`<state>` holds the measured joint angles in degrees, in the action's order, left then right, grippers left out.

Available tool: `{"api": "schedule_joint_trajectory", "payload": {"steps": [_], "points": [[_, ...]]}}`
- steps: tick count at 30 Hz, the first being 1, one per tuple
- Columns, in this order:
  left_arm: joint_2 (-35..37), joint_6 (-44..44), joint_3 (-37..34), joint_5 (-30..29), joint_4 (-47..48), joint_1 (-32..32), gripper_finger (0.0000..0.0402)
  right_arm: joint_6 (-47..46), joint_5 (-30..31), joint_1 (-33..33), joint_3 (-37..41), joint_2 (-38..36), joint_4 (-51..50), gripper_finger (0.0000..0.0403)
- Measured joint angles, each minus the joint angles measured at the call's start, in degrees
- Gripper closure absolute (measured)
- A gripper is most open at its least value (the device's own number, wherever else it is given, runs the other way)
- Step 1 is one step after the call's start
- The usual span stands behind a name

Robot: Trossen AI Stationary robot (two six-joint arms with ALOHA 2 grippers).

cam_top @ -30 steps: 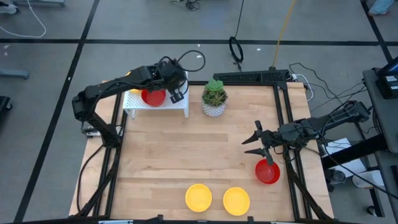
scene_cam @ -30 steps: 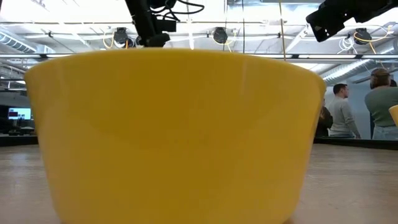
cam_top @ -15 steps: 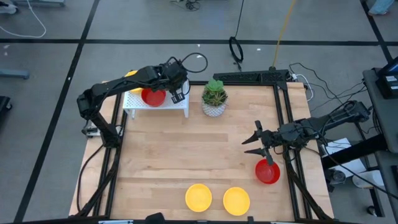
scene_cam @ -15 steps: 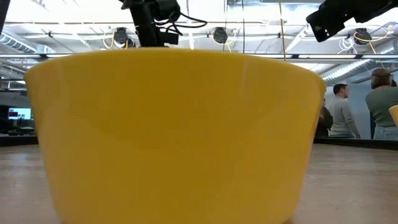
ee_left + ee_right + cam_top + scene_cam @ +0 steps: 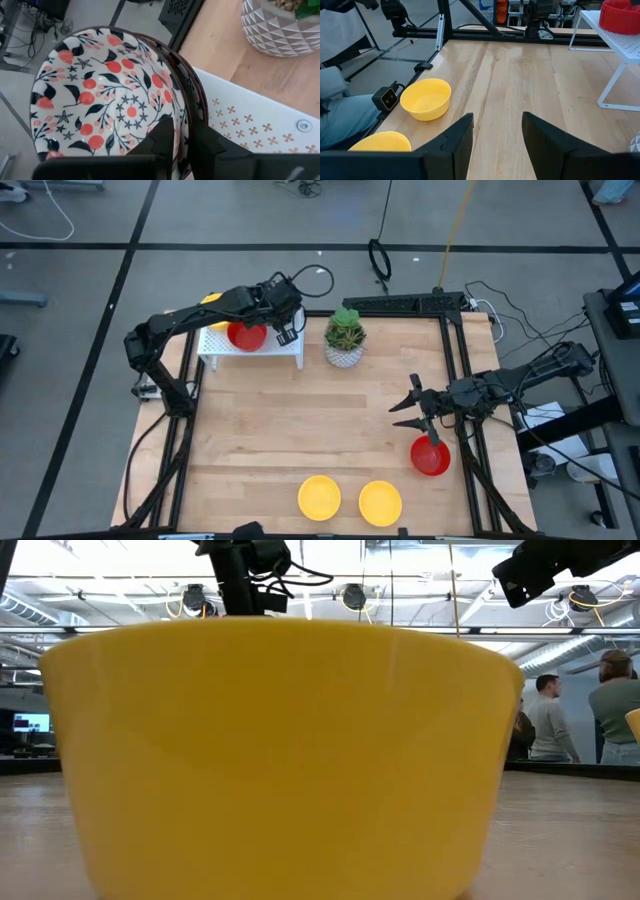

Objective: Pick & Place Mini bowls
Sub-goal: Stack the patterned bowl on top of the other patterned bowl on the shelf

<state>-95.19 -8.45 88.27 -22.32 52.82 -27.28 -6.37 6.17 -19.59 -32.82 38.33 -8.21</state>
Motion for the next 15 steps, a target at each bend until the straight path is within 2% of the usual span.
{"api": "schedule_joint_trajectory", "payload": {"steps": [4,7,15], "points": [[0.0,0.3,0.0,-0.4,0.1,0.4,0.0349,0.0,0.0,0.0,0.0,0.0,0.0,0.0247],[0.1,0.2,0.0,-0.4,0.1,0.4,0.0333,0.0,0.0,0.0,0.0,0.0,0.0,0.0247],[0.8,1.1,0.2,-2.3,0.1,0.9,0.0234,0.0,0.0,0.0,0.0,0.0,0.1,0.0247]]}}
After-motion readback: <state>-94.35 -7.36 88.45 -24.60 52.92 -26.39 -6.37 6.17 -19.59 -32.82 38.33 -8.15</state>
